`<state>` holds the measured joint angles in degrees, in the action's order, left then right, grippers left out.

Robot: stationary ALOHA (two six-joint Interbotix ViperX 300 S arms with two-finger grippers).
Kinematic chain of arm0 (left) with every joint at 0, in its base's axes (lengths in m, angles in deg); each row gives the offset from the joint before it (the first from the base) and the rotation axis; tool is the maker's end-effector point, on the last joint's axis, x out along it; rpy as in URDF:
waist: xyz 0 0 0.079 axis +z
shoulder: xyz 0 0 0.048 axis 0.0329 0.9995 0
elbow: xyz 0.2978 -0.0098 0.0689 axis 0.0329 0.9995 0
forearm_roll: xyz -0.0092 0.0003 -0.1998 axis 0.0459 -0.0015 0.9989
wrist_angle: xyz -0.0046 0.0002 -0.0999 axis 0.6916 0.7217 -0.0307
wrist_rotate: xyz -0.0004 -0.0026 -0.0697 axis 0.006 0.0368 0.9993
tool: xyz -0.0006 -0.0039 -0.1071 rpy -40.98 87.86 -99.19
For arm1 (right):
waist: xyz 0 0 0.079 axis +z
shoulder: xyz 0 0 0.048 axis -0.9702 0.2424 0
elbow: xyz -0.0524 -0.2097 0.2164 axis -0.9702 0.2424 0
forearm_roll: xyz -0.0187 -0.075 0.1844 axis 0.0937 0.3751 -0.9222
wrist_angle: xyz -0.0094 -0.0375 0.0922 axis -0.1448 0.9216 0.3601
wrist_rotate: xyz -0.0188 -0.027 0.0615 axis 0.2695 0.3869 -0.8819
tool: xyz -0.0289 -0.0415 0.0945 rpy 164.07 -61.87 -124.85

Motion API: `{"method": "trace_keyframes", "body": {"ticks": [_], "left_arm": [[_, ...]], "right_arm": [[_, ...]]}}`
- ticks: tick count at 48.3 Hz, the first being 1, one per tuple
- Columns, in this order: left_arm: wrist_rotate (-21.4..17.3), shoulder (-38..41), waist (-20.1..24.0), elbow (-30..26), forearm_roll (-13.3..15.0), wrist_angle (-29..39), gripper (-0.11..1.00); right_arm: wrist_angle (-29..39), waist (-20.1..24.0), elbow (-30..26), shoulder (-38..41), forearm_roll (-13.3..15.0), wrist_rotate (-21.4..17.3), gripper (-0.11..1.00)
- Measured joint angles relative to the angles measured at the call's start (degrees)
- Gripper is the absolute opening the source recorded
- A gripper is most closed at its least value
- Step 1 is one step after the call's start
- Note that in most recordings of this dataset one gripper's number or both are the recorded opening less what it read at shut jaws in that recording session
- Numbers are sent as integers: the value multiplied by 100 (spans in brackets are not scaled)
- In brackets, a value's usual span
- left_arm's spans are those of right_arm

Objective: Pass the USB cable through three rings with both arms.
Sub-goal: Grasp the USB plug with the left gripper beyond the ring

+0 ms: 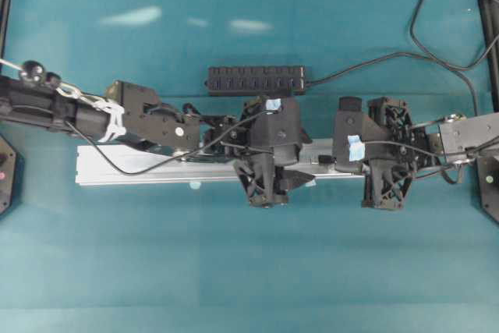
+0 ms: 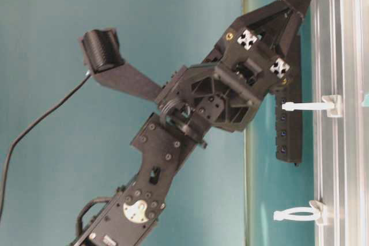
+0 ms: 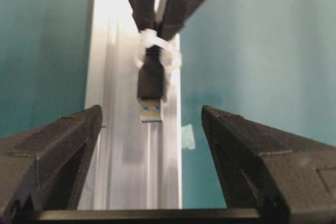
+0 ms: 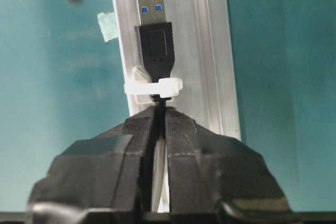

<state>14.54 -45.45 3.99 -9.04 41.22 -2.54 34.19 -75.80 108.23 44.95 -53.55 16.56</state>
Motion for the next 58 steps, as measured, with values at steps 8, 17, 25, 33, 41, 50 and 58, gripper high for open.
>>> {"method": "trace_keyframes", "body": {"ticks": [8,17,25,33,41,50,58], "left_arm": [[0,53,-18,-26,0,0,85],[0,114,-9,-44,0,-9,85],[0,193,9,-53,0,-149,85],[0,272,44,-167,0,-211,85],[0,325,53,-202,0,-220,84],[0,343,53,-202,9,-220,77],[0,352,53,-202,0,-211,66]], "right_arm": [[-88,9,0,0,0,9,-9],[-114,9,18,0,0,9,-9],[-123,9,9,0,0,9,-9],[-123,0,9,0,0,0,-9],[-123,9,18,0,0,0,-9],[-141,9,18,0,0,9,-9],[-149,9,18,0,0,9,-9]]}}
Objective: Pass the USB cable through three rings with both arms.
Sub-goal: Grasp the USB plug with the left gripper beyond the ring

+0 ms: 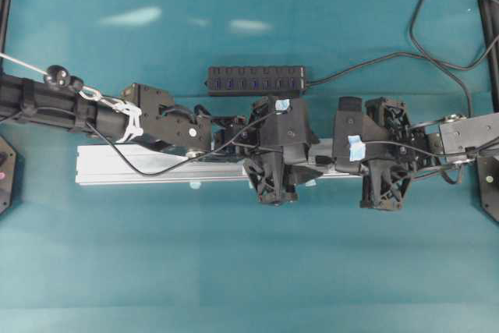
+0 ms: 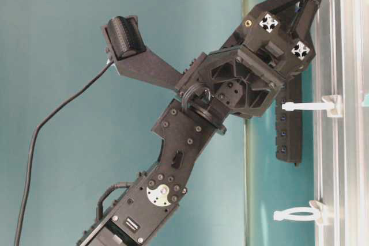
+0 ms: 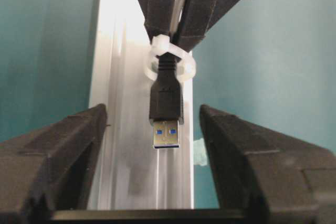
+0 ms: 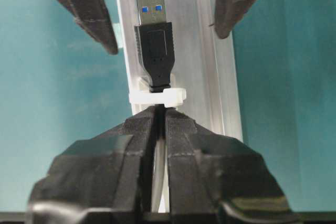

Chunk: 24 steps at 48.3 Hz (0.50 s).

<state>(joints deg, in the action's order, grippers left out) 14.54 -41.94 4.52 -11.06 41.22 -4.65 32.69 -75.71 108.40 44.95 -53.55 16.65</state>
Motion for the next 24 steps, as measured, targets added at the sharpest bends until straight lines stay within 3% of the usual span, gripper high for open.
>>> {"method": "trace_keyframes", "body": {"ticks": [5,14,24], "left_arm": [[0,-9,0,-9,0,53,55],[18,0,-35,-9,0,79,21],[0,0,-44,-9,0,53,21]], "right_arm": [[0,-9,-9,0,0,0,-9],[0,-26,0,0,0,0,-9],[0,-18,9,0,0,0,-9]]}}
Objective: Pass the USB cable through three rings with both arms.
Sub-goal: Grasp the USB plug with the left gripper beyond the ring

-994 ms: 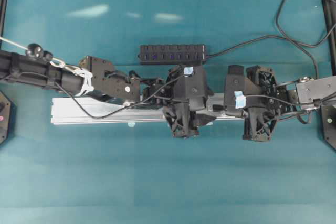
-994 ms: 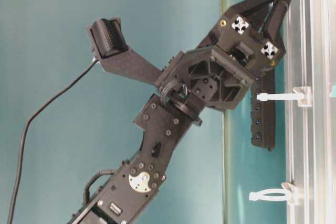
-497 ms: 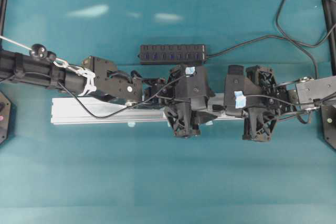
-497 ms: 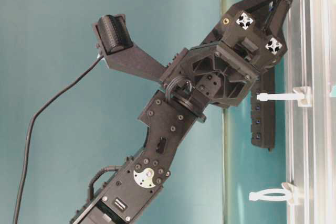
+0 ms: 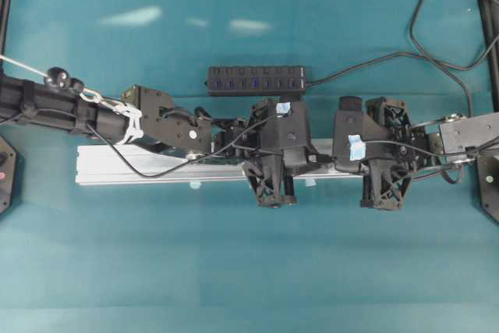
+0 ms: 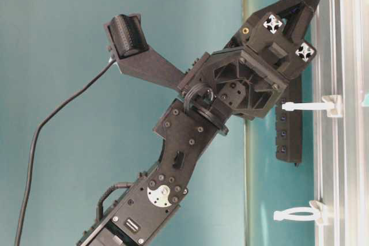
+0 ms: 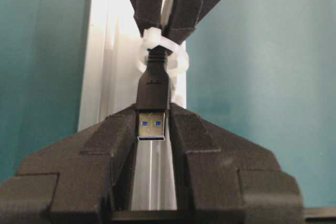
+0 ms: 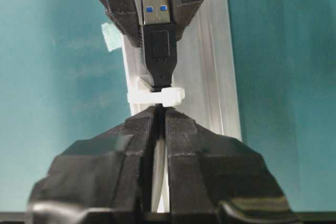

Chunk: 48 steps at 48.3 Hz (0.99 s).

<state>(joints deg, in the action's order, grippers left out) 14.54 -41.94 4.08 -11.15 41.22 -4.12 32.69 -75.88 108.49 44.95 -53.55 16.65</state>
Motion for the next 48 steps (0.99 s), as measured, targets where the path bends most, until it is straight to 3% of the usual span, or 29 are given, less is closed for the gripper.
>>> {"method": "trace_keyframes", "body": {"ticks": [35,40,48], "left_arm": [[9,0,-9,0,0,0,21],[0,0,0,0,0,0,20],[0,0,-18,0,0,0,21]], "right_arm": [[0,9,9,0,-9,-9,-5],[-9,9,0,0,-9,0,5],[18,9,9,0,-35,-9,45]]}}
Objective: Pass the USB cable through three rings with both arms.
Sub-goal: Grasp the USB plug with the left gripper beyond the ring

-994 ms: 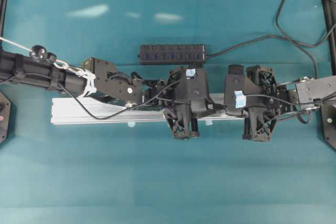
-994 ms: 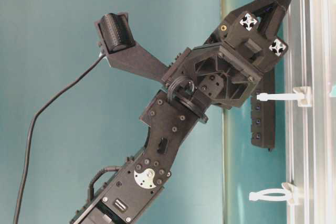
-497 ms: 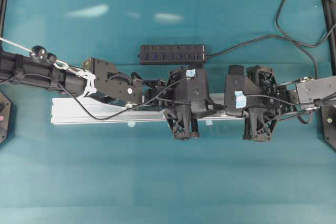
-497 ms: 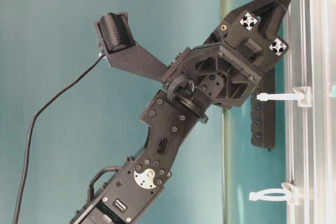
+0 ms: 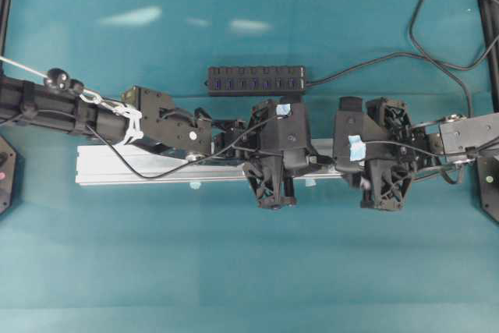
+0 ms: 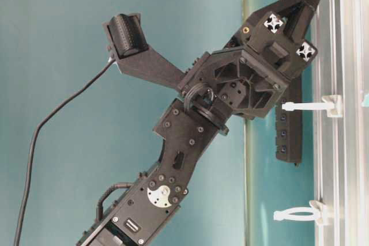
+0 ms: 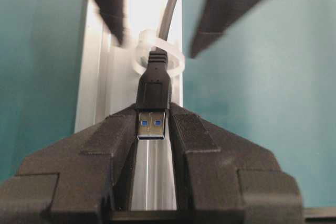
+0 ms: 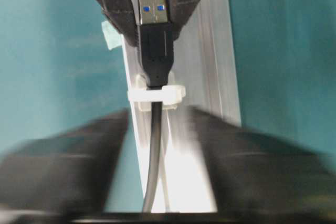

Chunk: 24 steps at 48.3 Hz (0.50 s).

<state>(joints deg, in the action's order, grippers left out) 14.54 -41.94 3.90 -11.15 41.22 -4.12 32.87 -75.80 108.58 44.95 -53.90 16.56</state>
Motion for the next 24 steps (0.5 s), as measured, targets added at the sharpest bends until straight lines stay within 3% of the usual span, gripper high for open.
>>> {"method": "trace_keyframes", "body": {"ticks": [8,14,24], "left_arm": [[0,-9,9,26,0,70,21],[0,-88,9,132,0,193,21],[0,-281,9,316,0,237,21]], "right_arm": [[18,0,0,-97,0,0,89],[26,0,0,-185,35,0,82],[9,-18,0,-220,44,0,82]]}}
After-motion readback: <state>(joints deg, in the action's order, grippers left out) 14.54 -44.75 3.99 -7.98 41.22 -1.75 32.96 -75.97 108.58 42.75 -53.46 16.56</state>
